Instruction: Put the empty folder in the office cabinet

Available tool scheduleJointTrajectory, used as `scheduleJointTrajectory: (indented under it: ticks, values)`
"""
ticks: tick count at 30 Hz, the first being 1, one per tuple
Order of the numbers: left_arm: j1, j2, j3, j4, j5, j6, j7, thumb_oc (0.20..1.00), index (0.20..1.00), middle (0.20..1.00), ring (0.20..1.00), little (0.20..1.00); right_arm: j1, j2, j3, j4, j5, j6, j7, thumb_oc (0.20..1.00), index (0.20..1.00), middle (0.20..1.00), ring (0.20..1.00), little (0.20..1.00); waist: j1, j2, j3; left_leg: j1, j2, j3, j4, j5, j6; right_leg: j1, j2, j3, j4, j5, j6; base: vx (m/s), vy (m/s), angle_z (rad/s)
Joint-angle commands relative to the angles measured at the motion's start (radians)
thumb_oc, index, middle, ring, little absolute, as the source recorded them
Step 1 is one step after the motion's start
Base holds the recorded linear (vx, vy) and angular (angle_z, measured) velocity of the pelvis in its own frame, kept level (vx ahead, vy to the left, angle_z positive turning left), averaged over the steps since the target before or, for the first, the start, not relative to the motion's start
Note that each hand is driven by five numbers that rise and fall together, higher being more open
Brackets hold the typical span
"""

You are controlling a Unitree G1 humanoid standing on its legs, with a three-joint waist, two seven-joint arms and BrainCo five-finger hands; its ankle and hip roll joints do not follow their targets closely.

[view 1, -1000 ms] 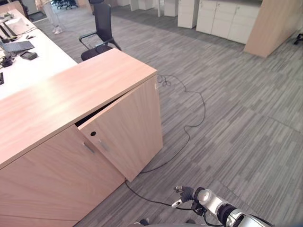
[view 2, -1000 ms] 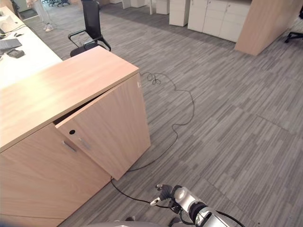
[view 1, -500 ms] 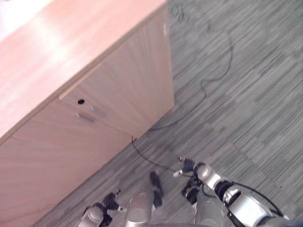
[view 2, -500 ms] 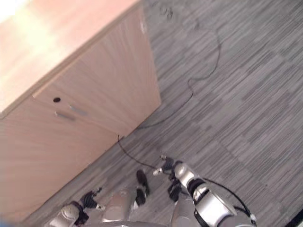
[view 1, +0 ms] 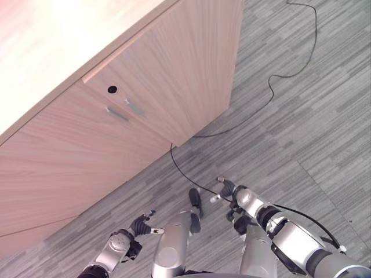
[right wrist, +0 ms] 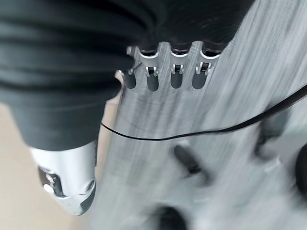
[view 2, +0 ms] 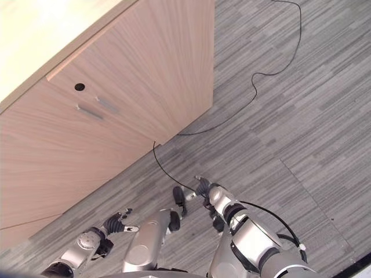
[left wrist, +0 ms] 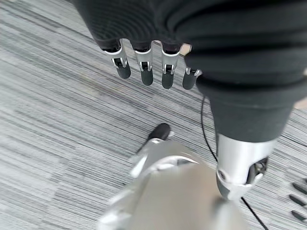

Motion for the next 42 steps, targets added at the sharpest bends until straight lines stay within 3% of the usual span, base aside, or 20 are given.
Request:
scheduleJointTrajectory:
  ticks: [1,8,14,22,29,38,42]
  values:
    - [0.073,0.035,-0.028,-0.034,0.006,0.007,-0.022,1.0,1.0,1.0,1.0,1.0,0.003,0.027,0.039,0.115,-0.192,0.02,0.0,1.0,1.0,1.0,1.0,1.0,0.027,0.001,-0.018,-0.059,-0.008,-0.009,-0.065,0.04,-0.037,0.041,-0.011,0.021,-0.122,0.073,0.11,-0.03,-0.021,0.06]
    - [0.072,0.039,0.015,-0.048,0.038,0.024,-0.039,1.0,1.0,1.0,1.0,1.0,0.075,-0.066,0.027,0.152,-0.359,0.062,0.029,1.0,1.0,1.0,1.0,1.0,0.018,0.023,0.025,-0.112,-0.021,-0.021,-0.062,0.051,-0.031,-0.025,-0.031,0.025,-0.087,0.072,0.114,-0.05,-0.001,0.07]
    - [0.076,0.0,0.023,0.005,0.071,0.042,-0.06,1.0,1.0,1.0,1.0,1.0,0.166,-0.195,0.005,0.158,-0.496,0.081,0.047,1.0,1.0,1.0,1.0,1.0,-0.018,0.006,0.012,-0.084,-0.034,-0.012,-0.114,0.059,-0.027,-0.019,-0.031,0.031,-0.12,0.094,0.128,0.02,0.032,0.0]
    - [0.066,-0.013,0.007,-0.004,0.079,0.044,-0.075,1.0,1.0,1.0,1.0,1.0,0.191,-0.212,-0.021,0.173,-0.51,0.099,0.081,1.0,1.0,1.0,1.0,1.0,-0.027,0.002,-0.014,-0.043,-0.05,-0.018,-0.153,0.063,-0.026,0.004,-0.028,0.03,-0.14,0.103,0.136,0.03,0.008,-0.02]
    - [0.062,-0.026,0.016,0.044,0.114,0.045,-0.098,1.0,1.0,1.0,1.0,1.0,0.302,-0.253,-0.073,0.177,-0.49,0.098,0.105,1.0,1.0,1.0,1.0,1.0,-0.047,-0.02,-0.066,0.012,-0.057,-0.023,-0.177,0.056,-0.024,0.047,-0.037,0.016,-0.145,0.103,0.145,0.05,-0.004,0.07]
    - [0.069,-0.054,0.04,0.151,0.145,0.044,-0.091,1.0,1.0,1.0,1.0,1.0,0.393,-0.193,-0.063,0.144,-0.49,0.083,0.133,1.0,1.0,1.0,1.0,1.0,-0.071,-0.068,-0.136,0.072,-0.06,-0.036,-0.195,0.052,-0.027,0.108,-0.04,0.0,-0.159,0.102,0.15,0.03,-0.039,0.07]
    - [0.074,-0.06,0.034,0.167,0.151,0.044,-0.095,1.0,1.0,1.0,1.0,1.0,0.387,-0.174,-0.071,0.147,-0.473,0.084,0.138,1.0,1.0,1.0,1.0,1.0,-0.072,-0.074,-0.163,0.092,-0.061,-0.041,-0.197,0.045,-0.027,0.128,-0.04,-0.006,-0.163,0.101,0.152,0.03,-0.038,0.05]
